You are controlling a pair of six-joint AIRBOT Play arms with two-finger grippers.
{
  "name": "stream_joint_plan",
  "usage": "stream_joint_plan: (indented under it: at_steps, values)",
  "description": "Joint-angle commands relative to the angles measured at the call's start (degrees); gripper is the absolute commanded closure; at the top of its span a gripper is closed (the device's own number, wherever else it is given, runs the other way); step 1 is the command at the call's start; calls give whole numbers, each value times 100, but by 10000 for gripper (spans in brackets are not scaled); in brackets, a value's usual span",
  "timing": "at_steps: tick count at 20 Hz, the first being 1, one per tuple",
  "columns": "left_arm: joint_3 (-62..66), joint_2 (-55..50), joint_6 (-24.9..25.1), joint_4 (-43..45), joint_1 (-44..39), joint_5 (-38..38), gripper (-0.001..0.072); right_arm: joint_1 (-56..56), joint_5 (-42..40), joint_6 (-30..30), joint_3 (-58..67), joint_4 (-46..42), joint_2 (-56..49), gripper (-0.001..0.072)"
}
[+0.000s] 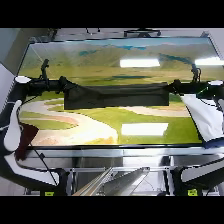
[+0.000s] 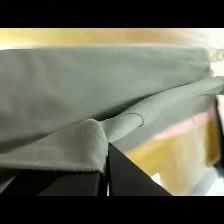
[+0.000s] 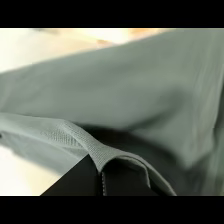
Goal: Fold the shirts.
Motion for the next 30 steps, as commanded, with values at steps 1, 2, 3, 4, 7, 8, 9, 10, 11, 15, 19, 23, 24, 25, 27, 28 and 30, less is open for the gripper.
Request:
stream_joint_plan:
  at_steps: [1,2,3,4,7,8,9,10,11,15,19,23,24,25,27,28,30]
  values:
    - [942,-1235,11,131,-79,4,692,160,-365,-72,420,35,-702,695]
    - [1117,-1458,11,127,-79,-11,689,160,-367,-72,422,35,-824,695]
    - [1338,-1681,13,127,-79,-72,689,157,-369,-74,422,33,-905,695]
    - [1561,-1869,13,125,-81,-140,688,151,-389,-74,422,35,-940,695]
    - [2273,-2214,-9,114,-61,-313,686,52,-264,-160,575,11,-905,600]
    - [2535,-2240,-101,118,2,-424,677,-15,-87,-160,699,-4,-881,506]
    - [2809,-2232,-125,118,90,-577,431,-120,116,-157,890,-136,-859,413]
    - [3132,-2234,-175,125,199,-789,319,-219,260,-59,1084,-319,-846,301]
    - [3462,-2232,-227,125,323,-1032,238,-315,308,251,1281,-575,-846,223]
    - [3624,-1945,-660,136,673,-1451,291,-330,334,931,1425,-1611,-881,205]
    - [2833,-1617,-935,861,612,-1261,340,-46,321,944,1425,-1648,-1064,26]
    - [2914,-1617,-1064,1346,389,-1790,648,221,299,944,1427,-1414,-1362,28]
    - [3008,-1617,-1062,1344,321,-1873,707,273,284,942,1427,-1248,-1427,93]
    - [3108,-1617,-1071,1344,247,-1886,708,321,267,925,1427,-1075,-1480,256]
    - [3228,-1617,-1169,1368,59,-1843,709,372,262,837,1427,-761,-1532,546]
    - [3228,-1617,-1226,1453,-52,-1829,709,378,308,835,1440,-649,-1523,695]
    - [3209,-1639,-1416,1971,-402,-1805,710,365,614,839,1628,-632,-1480,695]
